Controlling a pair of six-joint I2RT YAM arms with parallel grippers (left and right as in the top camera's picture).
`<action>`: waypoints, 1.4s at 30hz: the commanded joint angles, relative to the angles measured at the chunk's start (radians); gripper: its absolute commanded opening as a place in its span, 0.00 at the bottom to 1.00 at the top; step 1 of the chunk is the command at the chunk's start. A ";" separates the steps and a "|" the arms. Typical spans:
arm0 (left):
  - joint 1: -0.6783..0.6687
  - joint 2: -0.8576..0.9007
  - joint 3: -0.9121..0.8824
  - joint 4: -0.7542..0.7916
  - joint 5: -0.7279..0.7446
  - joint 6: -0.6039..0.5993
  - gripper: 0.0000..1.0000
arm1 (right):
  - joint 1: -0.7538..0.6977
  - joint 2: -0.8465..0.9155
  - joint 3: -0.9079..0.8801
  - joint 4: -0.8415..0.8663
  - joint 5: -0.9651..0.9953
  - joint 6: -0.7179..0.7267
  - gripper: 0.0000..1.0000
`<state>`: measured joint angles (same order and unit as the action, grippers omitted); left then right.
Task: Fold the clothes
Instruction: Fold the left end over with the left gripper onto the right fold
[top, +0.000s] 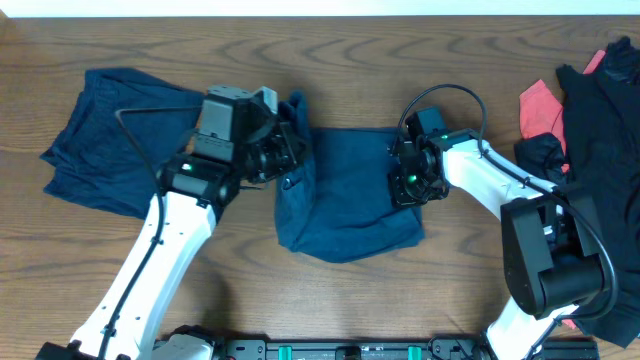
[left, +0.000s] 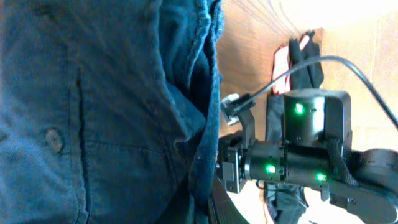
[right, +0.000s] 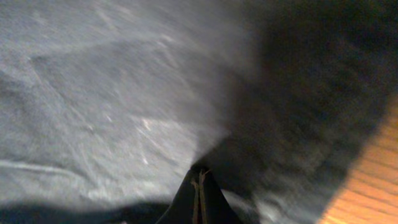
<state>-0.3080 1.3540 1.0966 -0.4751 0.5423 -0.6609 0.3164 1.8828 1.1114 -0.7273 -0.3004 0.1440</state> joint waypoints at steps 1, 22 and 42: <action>-0.057 -0.001 0.020 0.006 -0.051 -0.010 0.06 | 0.035 0.018 -0.011 -0.001 0.079 -0.029 0.01; -0.331 0.183 0.020 0.247 -0.069 -0.154 0.06 | 0.064 0.018 -0.072 0.037 0.155 0.020 0.01; -0.411 0.200 0.020 0.266 -0.135 -0.138 0.17 | 0.063 0.017 -0.072 0.029 0.163 0.035 0.01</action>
<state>-0.7284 1.5654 1.0966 -0.2008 0.4118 -0.8120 0.3664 1.8633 1.0779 -0.6907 -0.2066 0.1562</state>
